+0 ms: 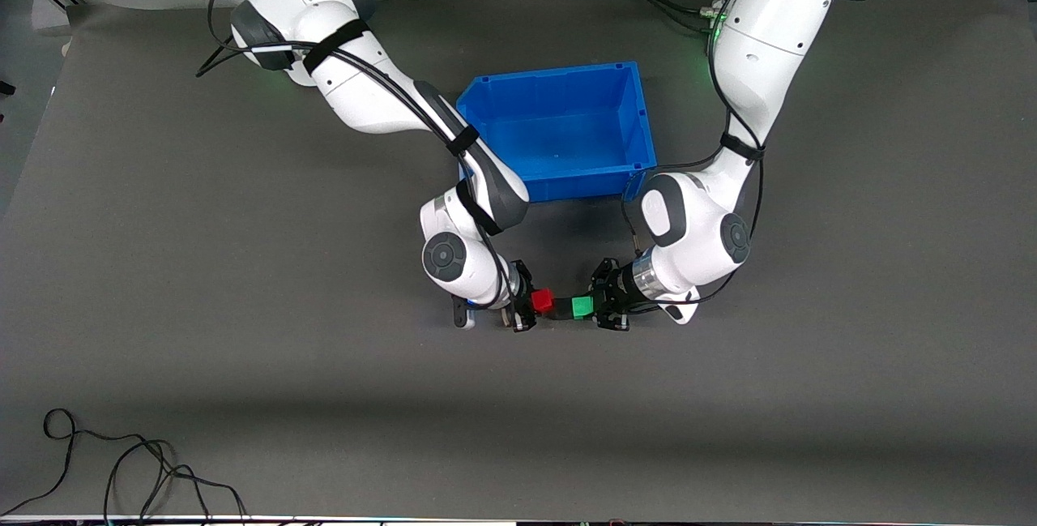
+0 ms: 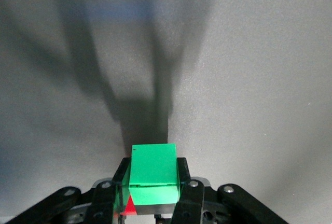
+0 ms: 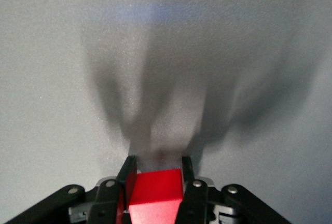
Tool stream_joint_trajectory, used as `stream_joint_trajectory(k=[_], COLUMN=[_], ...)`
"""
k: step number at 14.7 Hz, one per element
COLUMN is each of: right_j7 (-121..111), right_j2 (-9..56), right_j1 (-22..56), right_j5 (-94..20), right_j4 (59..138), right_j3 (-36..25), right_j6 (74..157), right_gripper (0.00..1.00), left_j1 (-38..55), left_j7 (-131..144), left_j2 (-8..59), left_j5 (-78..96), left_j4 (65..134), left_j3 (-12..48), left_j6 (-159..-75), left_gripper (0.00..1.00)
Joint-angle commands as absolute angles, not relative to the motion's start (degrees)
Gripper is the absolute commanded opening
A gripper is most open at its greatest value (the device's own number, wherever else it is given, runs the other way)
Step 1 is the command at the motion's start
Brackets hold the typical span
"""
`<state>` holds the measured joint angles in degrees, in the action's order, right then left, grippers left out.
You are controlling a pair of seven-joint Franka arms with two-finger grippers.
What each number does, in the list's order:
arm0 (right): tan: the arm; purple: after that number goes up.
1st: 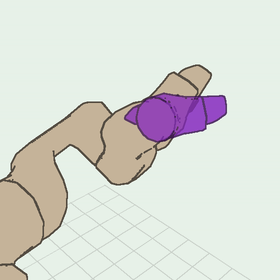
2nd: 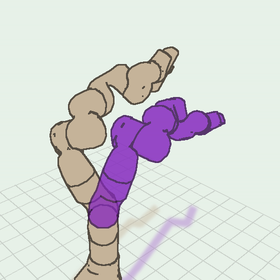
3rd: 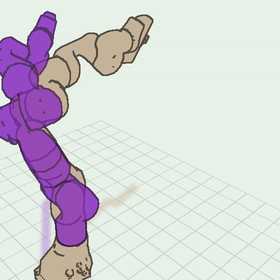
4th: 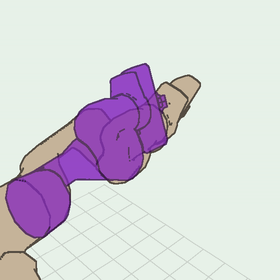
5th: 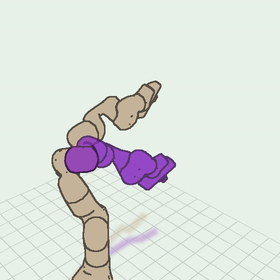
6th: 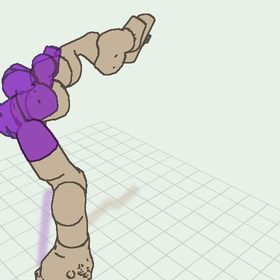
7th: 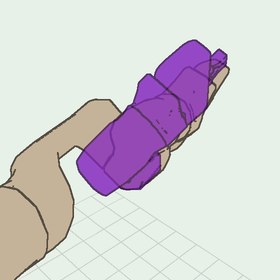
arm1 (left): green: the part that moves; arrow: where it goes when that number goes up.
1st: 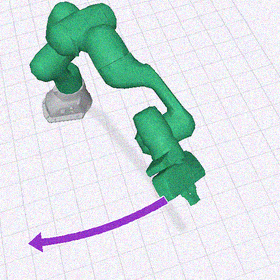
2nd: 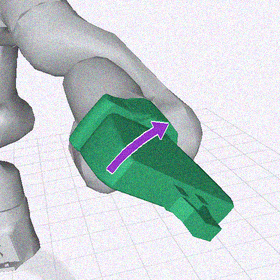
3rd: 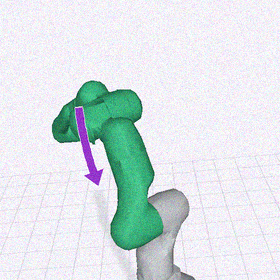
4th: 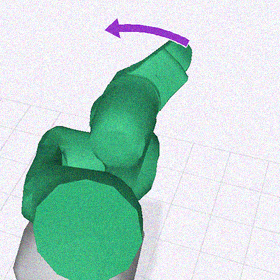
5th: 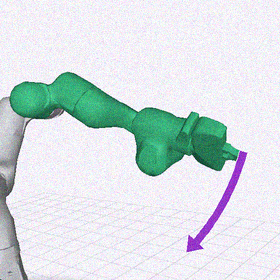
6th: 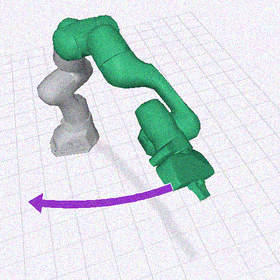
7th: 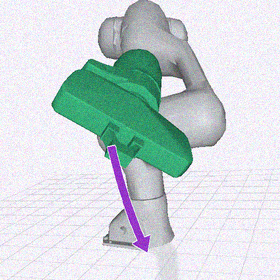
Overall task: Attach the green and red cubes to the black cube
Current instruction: 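Press the red and green cubes against the black cube's sides with both grippers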
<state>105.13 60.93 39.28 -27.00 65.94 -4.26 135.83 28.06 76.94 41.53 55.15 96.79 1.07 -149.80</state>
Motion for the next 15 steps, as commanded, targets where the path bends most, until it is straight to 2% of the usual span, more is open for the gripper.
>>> stream_joint_trajectory(k=[1, 6, 7, 8, 9, 10, 12, 13, 15], right_j7=[106.52, 106.7, 107.31, 107.92, 108.02, 107.93, 107.84, 107.67, 107.49], right_j2=[62.49, 62.4, 62.49, 62.49, 62.49, 62.49, 62.49, 62.49, 62.4], right_j1=[39.99, 39.46, 39.46, 39.46, 39.64, 39.64, 39.64, 39.64, 40.08], right_j5=[-27.77, -28.21, -28.21, -28.13, -28.13, -28.12, -27.86, -27.69, -26.64], right_j4=[63.72, 63.72, 63.72, 63.63, 63.63, 63.72, 63.72, 63.89, 64.07], right_j3=[-4.83, -4.75, -4.83, -4.83, -4.83, -4.83, -4.83, -4.83, -5.01], right_j6=[136.41, 136.76, 136.84, 136.85, 136.85, 136.85, 136.85, 136.85, 136.85], right_gripper=[0.0, 0.0, 0.0, 0.0, 0.0, 0.0, 0.0, 0.11, 0.42], left_j1=[29.88, 30.06, 30.15, 30.32, 30.32, 30.24, 29.54, 29.1, 24.99], left_j7=[78.66, 77.87, 77.87, 77.87, 77.87, 77.87, 77.87, 77.87, 77.87], left_j2=[41.92, 41.92, 41.92, 42.01, 42.01, 41.92, 41.57, 41.31, 39.65], left_j5=[55.72, 55.11, 55.11, 55.11, 55.02, 55.02, 54.06, 51.96, 47.57], left_j4=[96.06, 96.85, 96.94, 96.94, 96.94, 96.94, 96.94, 97.03, 96.94], left_j3=[0.7, 0.62, 0.62, 0.62, 0.62, 0.62, 0.09, 0.09, 0.09], left_j6=[-150.21, -149.33, -149.24, -149.33, -149.24, -149.15, -148.71, -148.45, -144.26], left_gripper=[0.34, 0.33, 0.36, 0.59, 0.87, 0.99, 1.0, 1.0, 1.0])
